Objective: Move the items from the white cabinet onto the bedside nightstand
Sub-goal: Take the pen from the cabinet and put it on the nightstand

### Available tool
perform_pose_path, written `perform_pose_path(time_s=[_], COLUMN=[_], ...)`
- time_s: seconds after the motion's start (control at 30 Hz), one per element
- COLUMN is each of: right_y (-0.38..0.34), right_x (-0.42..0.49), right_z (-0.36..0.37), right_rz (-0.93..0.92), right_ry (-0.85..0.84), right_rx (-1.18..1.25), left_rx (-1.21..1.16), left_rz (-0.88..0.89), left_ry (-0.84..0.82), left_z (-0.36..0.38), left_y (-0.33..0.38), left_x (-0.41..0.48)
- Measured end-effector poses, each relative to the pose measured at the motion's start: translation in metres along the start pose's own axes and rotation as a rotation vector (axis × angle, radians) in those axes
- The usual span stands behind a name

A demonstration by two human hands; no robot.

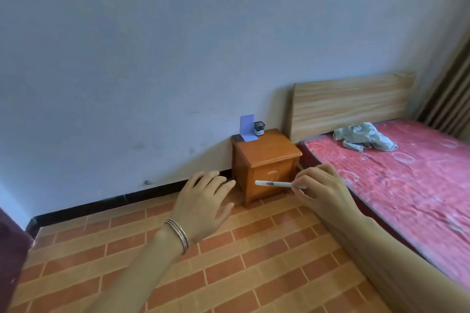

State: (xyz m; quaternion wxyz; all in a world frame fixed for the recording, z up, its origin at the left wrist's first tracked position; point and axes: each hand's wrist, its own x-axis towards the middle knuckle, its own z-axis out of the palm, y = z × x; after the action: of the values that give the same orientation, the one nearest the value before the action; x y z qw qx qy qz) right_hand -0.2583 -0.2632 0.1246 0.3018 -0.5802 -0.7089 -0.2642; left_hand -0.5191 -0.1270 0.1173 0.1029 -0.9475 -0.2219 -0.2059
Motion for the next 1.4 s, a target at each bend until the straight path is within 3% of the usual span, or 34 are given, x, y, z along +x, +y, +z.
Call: perform_pose_path(time_s=[0.4, 0.67, 0.87, 1.13, 1.4], right_y=[0.118, 0.205, 0.31, 0.468, 0.573], right_x=[0.132, 0.149, 0.173, 0.23, 0.242], right_z=[0.117, 0.202, 0.251, 0.303, 0.393], right_rz=[0.004, 0.055, 0.051, 0.187, 0.391], right_ry=[-0.076, -0.164, -0.176, -0.139, -0.195], right_rx=[-0.052, 0.008, 0.011, 0.052, 0.12], left_rx=[-0.076, -0.116, -0.117, -0.118, -0.174], left_rz=[0.078, 0.049, 0.046, 0.012, -0.041], left_ry=[0.106, -0.03, -0.063, -0.007, -0.154], left_z=[0.086, 0.179, 0.229, 0.291, 0.391], left_y=[-0.137, -0.178, -0.195, -0.215, -0.244], left_x=[0.182, 0.247, 0.343, 0.486, 0.567])
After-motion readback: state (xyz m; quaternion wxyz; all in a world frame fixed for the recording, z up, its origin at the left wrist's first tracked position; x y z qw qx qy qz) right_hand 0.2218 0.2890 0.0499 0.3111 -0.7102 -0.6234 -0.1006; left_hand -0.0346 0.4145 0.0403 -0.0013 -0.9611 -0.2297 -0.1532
